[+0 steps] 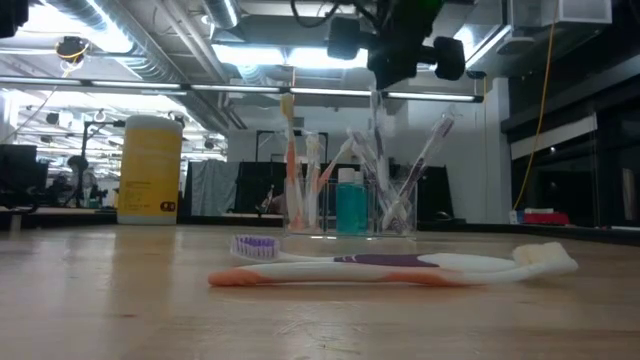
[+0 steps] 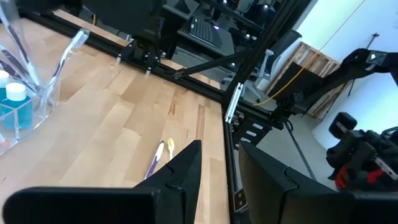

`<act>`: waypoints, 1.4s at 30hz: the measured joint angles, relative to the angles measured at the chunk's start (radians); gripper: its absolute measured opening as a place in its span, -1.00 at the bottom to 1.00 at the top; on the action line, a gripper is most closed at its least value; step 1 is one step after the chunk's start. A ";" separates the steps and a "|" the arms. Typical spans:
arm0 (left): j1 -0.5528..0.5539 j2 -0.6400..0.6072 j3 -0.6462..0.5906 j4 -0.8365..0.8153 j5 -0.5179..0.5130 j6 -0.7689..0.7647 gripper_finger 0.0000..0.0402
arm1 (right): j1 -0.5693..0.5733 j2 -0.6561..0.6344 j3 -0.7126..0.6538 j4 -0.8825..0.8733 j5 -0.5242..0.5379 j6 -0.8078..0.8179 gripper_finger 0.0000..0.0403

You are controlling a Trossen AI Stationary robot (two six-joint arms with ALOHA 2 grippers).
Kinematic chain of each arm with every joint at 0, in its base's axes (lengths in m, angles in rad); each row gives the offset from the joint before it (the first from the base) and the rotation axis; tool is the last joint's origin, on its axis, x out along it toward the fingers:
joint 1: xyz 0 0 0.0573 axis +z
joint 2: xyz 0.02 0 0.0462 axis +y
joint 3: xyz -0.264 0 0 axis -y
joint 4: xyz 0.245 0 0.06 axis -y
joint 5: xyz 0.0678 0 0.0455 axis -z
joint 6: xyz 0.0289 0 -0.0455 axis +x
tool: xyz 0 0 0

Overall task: Pick & Place toothbrushing station
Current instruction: Put the violet toothbrush into the transparent organizer

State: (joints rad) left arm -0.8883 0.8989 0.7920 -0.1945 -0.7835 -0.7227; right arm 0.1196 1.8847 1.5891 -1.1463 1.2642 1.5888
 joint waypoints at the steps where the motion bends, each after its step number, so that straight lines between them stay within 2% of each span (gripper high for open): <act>1: 0.000 0.000 0.000 0.000 0.000 0.000 -0.49 | 0.004 0.000 -0.012 0.000 0.000 0.012 -1.00; 8: 0.000 0.000 0.000 -0.020 0.024 -0.020 -0.49 | 0.020 0.000 -0.091 0.005 -0.031 0.135 -1.00; 16: 0.000 0.000 0.000 -0.035 0.027 -0.034 -0.49 | 0.024 0.000 -0.145 0.109 -0.087 0.095 -1.00; 20: 0.000 0.000 0.000 -0.035 0.027 -0.034 -0.49 | 0.031 -0.007 -0.150 0.122 -0.083 0.090 -0.96; 26: 0.000 0.000 0.000 -0.035 0.026 -0.029 -0.49 | 0.022 -0.087 -0.148 0.122 -0.088 0.027 -0.64; 34: 0.000 0.000 0.000 -0.040 0.020 -0.015 -0.49 | -0.008 -0.122 -0.147 0.125 -0.158 -0.042 -0.11; 37: 0.000 0.000 0.000 -0.042 0.020 -0.015 -0.49 | 0.000 -0.163 -0.142 0.152 -0.163 -0.137 -0.01; 39: 0.000 0.000 0.000 -0.053 0.018 -0.015 -0.49 | 0.020 -0.205 -0.132 0.194 -0.204 -0.289 0.00; 40: 0.000 0.000 0.000 -0.062 0.016 -0.017 -0.49 | 0.036 -0.226 -0.130 0.234 -0.247 -0.387 0.00; 42: 0.006 -0.005 0.000 -0.112 0.017 -0.038 -0.49 | 0.075 -0.265 -0.129 0.307 -0.407 -0.592 -0.02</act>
State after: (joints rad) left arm -0.8823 0.8942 0.7920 -0.3066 -0.7661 -0.7605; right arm 0.1945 1.6194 1.4597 -0.8394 0.8572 0.9969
